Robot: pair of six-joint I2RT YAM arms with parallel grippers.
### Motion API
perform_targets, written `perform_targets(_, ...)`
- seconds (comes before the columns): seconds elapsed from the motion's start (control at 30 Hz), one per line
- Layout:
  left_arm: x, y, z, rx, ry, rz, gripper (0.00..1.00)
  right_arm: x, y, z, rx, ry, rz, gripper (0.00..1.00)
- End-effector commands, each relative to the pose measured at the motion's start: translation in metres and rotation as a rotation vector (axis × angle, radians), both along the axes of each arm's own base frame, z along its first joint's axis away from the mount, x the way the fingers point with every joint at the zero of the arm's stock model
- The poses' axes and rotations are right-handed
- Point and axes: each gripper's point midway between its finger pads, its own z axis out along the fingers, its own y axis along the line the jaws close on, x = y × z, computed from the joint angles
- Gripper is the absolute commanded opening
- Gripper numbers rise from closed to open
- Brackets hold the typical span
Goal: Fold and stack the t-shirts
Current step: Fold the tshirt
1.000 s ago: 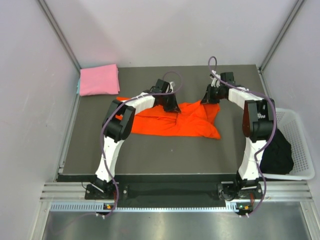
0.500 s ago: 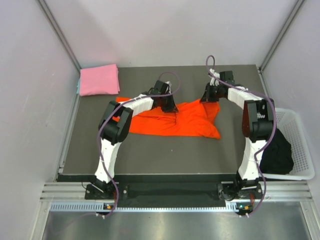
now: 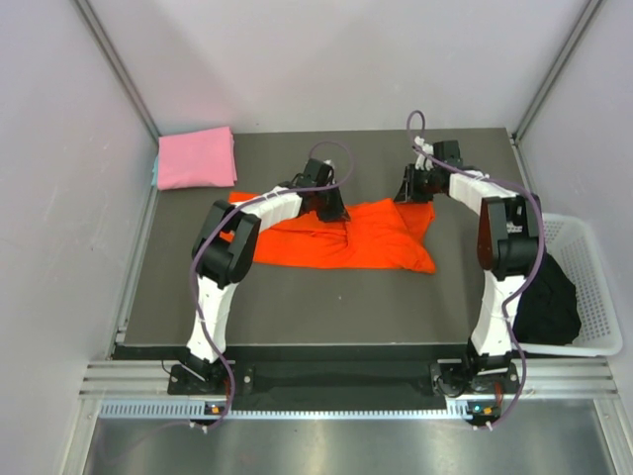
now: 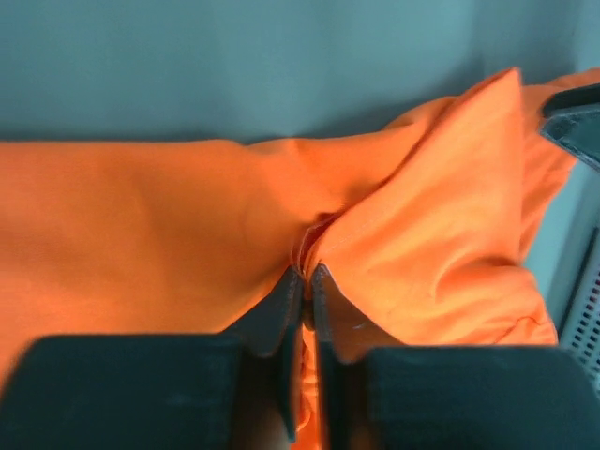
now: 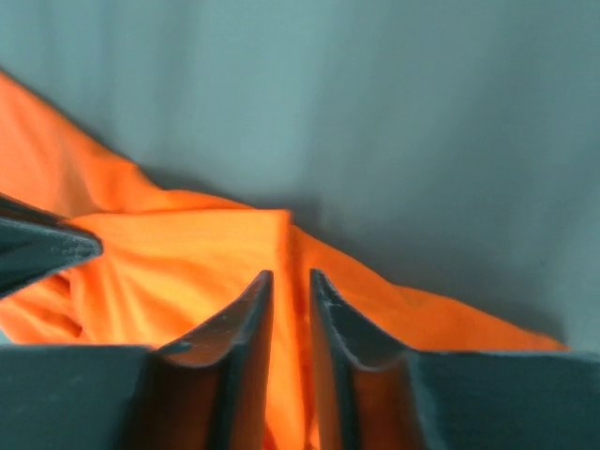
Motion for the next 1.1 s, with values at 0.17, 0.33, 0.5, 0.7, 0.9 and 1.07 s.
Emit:
perform_targets(0.17, 0.009, 0.032, 0.050, 0.144, -0.080, 0.073, 0.43, -0.010, -0.037, 0.077, -0.104, 0.023, -0.316, 0.50)
perform_targets(0.33, -0.006, 0.057, 0.089, 0.218, -0.128, 0.077, 0.47, -0.076, -0.041, 0.080, -0.119, 0.163, -0.418, 0.47)
perform_targets(0.5, -0.047, 0.067, 0.086, 0.189, -0.065, 0.028, 0.47, -0.136, -0.032, 0.066, -0.125, 0.227, -0.394, 0.45)
perform_targets(0.7, -0.077, 0.096, 0.040, 0.241, 0.061, 0.080, 0.47, -0.175, -0.029, 0.025, -0.187, 0.301, -0.343, 0.44)
perform_targets(0.9, -0.090, 0.148, -0.018, 0.373, 0.224, 0.227, 0.47, -0.200, -0.070, -0.027, -0.417, 0.388, -0.410, 0.42)
perform_targets(1.07, -0.101, 0.201, -0.057, 0.486, 0.306, 0.348, 0.46, -0.207, -0.090, -0.029, -0.521, 0.373, -0.437, 0.42)
